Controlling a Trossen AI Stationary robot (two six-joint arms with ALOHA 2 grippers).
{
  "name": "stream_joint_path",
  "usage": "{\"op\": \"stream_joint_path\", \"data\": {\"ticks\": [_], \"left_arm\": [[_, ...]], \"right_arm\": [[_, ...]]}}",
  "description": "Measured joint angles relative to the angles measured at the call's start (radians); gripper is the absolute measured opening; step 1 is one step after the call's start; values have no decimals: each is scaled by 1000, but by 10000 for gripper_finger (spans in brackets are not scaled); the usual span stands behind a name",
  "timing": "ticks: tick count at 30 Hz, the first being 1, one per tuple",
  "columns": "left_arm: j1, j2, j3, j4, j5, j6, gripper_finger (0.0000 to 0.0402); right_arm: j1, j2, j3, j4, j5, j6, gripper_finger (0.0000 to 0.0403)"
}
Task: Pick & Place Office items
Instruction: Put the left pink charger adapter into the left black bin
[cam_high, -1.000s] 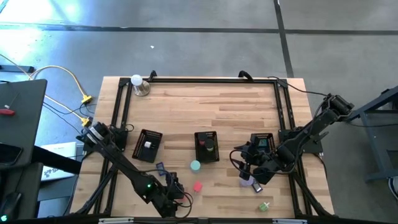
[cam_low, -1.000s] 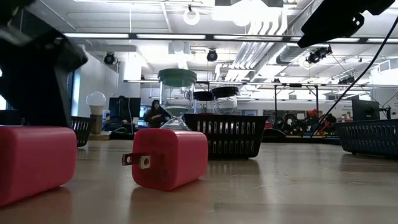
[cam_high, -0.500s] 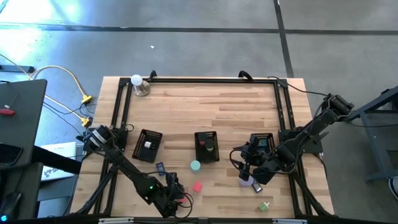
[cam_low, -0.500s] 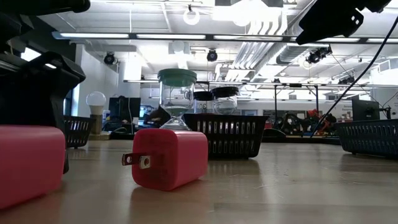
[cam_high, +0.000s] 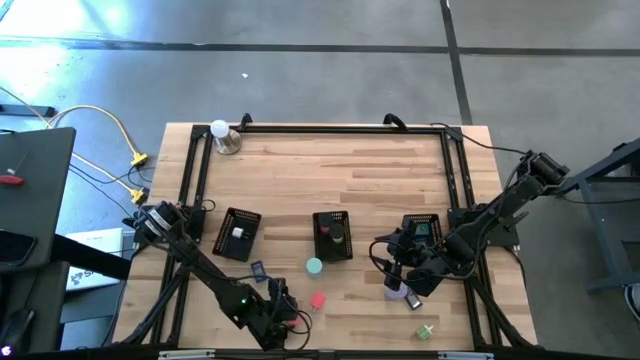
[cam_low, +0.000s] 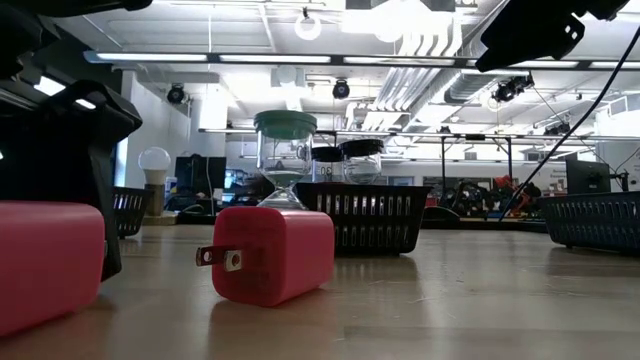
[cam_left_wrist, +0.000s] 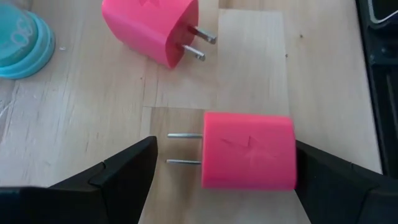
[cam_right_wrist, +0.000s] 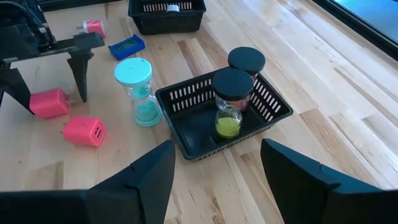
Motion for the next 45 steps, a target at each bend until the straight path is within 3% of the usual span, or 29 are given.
{"op": "stream_joint_path", "data": {"ticks": [5, 12, 26, 33, 45], "left_arm": [[0, 0, 0, 19, 0, 0, 309], [0, 0, 0, 24, -2, 0, 244], [0, -34, 0, -10, -45, -15, 247], [17, -129, 0, -217, -122, -65, 246], [101, -395, 0, -888, -39, -506, 246]], "right_arm": [[0, 0, 0, 0, 0, 0, 227], [0, 0, 0, 0, 0, 0, 227], [0, 0, 1, 0, 0, 0, 227], [0, 0, 1, -5, 0, -6, 227], [0, 0, 1, -25, 0, -34, 227]]}}
